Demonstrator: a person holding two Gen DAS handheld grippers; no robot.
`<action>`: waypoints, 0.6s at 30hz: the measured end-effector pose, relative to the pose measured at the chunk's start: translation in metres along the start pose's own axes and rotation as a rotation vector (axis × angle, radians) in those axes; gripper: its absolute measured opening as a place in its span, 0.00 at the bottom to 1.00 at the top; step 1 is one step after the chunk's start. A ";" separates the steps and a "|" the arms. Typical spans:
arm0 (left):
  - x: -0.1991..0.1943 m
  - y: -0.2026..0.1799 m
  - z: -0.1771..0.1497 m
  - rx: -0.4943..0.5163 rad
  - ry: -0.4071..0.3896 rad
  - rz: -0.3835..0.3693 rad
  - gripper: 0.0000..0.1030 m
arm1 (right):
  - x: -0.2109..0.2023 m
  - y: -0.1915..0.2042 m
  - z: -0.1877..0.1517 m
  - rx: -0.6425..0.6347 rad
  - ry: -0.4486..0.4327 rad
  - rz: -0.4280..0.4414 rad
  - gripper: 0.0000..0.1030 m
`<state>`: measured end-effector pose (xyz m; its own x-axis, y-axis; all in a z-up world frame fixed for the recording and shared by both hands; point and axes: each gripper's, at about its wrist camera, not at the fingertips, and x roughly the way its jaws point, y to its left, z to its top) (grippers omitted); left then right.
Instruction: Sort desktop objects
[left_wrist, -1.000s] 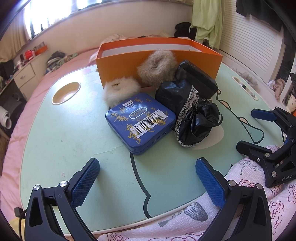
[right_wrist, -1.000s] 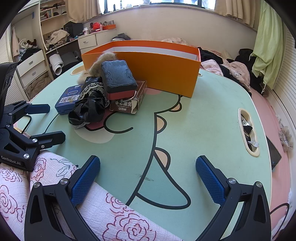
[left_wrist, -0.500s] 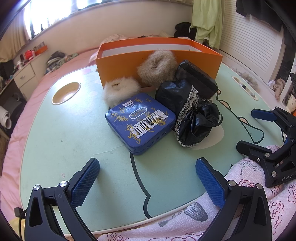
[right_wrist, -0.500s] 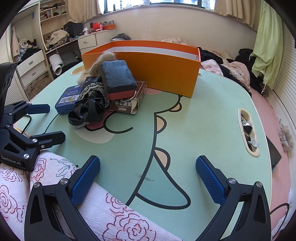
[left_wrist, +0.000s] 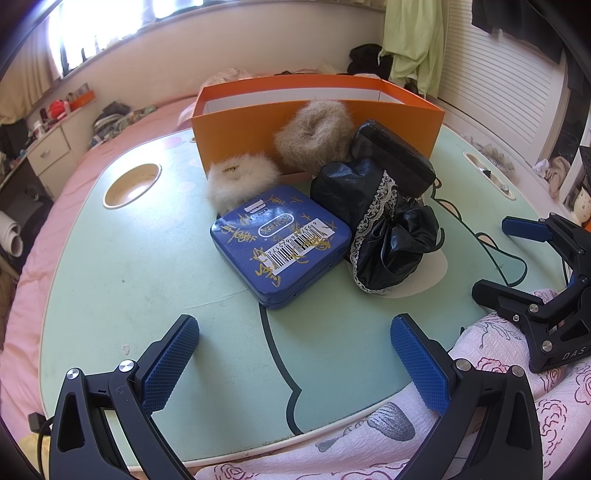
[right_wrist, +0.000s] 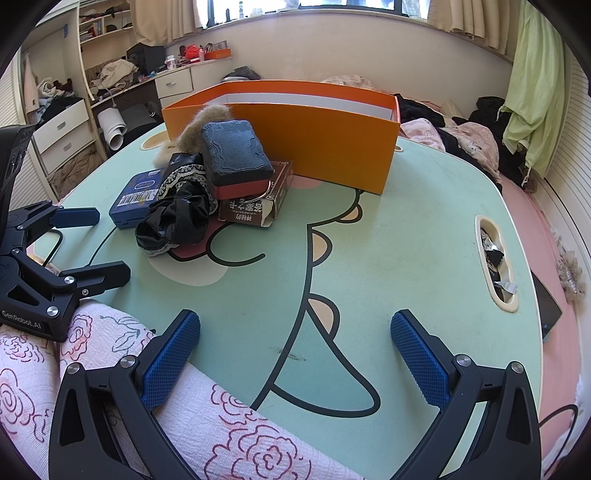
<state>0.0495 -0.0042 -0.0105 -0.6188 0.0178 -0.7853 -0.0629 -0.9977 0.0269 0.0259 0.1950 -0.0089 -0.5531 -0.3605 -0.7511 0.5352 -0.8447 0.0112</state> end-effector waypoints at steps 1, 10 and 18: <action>0.000 0.000 0.000 0.000 0.000 0.000 1.00 | -0.001 0.000 0.000 0.002 -0.001 -0.001 1.00; 0.000 0.000 0.000 0.000 -0.001 0.000 1.00 | -0.011 -0.016 0.002 0.086 -0.044 0.036 0.96; -0.001 0.000 -0.001 -0.001 -0.001 0.000 1.00 | -0.027 -0.006 0.043 0.104 -0.165 0.105 0.85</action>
<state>0.0504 -0.0037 -0.0106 -0.6193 0.0177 -0.7849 -0.0624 -0.9977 0.0267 0.0104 0.1930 0.0400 -0.5991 -0.5013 -0.6243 0.5315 -0.8322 0.1582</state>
